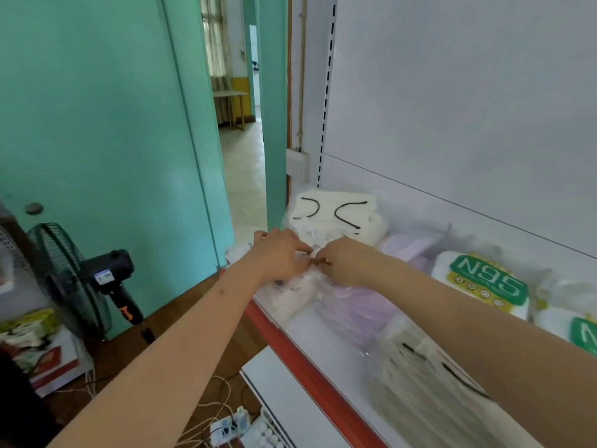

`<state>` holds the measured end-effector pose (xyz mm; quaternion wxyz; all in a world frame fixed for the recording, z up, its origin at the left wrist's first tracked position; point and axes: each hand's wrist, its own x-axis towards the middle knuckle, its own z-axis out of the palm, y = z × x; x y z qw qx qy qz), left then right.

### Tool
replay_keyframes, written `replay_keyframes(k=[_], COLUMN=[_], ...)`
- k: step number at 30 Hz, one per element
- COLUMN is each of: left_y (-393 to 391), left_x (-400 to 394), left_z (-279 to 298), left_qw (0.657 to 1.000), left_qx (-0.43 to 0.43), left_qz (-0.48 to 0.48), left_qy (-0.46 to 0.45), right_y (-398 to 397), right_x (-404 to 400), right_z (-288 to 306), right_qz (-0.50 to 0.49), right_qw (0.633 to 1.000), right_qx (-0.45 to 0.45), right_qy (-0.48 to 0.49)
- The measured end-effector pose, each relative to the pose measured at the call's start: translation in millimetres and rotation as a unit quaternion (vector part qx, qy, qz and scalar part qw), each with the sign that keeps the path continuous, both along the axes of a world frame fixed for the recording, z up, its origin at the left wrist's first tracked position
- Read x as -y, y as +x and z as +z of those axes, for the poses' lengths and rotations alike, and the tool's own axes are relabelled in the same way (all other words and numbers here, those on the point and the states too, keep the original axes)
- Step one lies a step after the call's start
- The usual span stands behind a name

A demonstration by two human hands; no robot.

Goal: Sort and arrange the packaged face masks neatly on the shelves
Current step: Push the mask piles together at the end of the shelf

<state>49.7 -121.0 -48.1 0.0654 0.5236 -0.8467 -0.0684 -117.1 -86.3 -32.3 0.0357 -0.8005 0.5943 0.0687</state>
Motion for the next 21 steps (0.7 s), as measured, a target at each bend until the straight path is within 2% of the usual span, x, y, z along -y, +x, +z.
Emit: replay_keyframes(k=[3, 5, 7, 9, 11, 14, 15, 17, 19, 21], left_y=[15.8, 23.8, 23.6, 20.8, 18.6, 13.4, 9.8, -0.7, -13.3, -24.8], left_x=[2.1, 1.9, -2.0, -6.7, -9.8, -11.4, -11.4, -11.0, -9.8, -8.3], left_z=[-0.5, -5.2, -10.9, -13.6, -11.2, -5.6, -4.7, -4.0, -5.0, -8.7], left_qw=[0.992, 0.986, 0.984, 0.987, 0.989, 0.989, 0.988, 0.984, 0.984, 0.988], left_qx=[-0.074, -0.059, -0.042, -0.036, -0.040, -0.063, -0.079, -0.112, -0.125, -0.103], left_qz=[0.097, 0.157, 0.156, 0.140, 0.132, 0.133, 0.134, 0.132, 0.124, 0.115], left_qy=[-0.032, 0.013, 0.070, 0.073, 0.055, 0.012, -0.008, -0.038, -0.038, -0.012], right_y=[-7.4, -7.7, -5.4, -6.1, -10.7, -24.2, -30.2, -42.9, -52.7, -57.7], right_x=[-3.8, -5.7, -6.3, -5.7, -6.3, -12.0, -13.6, -13.9, -9.6, -2.4], right_z=[1.3, 2.2, 4.6, 7.9, 11.5, 19.6, 21.6, 22.2, 20.7, 19.0], right_qz=[0.016, 0.026, 0.029, 0.016, 0.010, -0.012, -0.015, -0.012, -0.019, -0.046], right_qw=[0.999, 0.998, 0.998, 0.997, 0.999, 0.993, 0.989, 0.987, 0.991, 0.995], right_qx=[0.019, 0.014, -0.001, -0.004, 0.023, 0.092, 0.084, 0.012, -0.044, -0.062], right_qy=[0.033, 0.052, 0.061, 0.071, 0.045, -0.077, -0.120, -0.158, -0.124, -0.055])
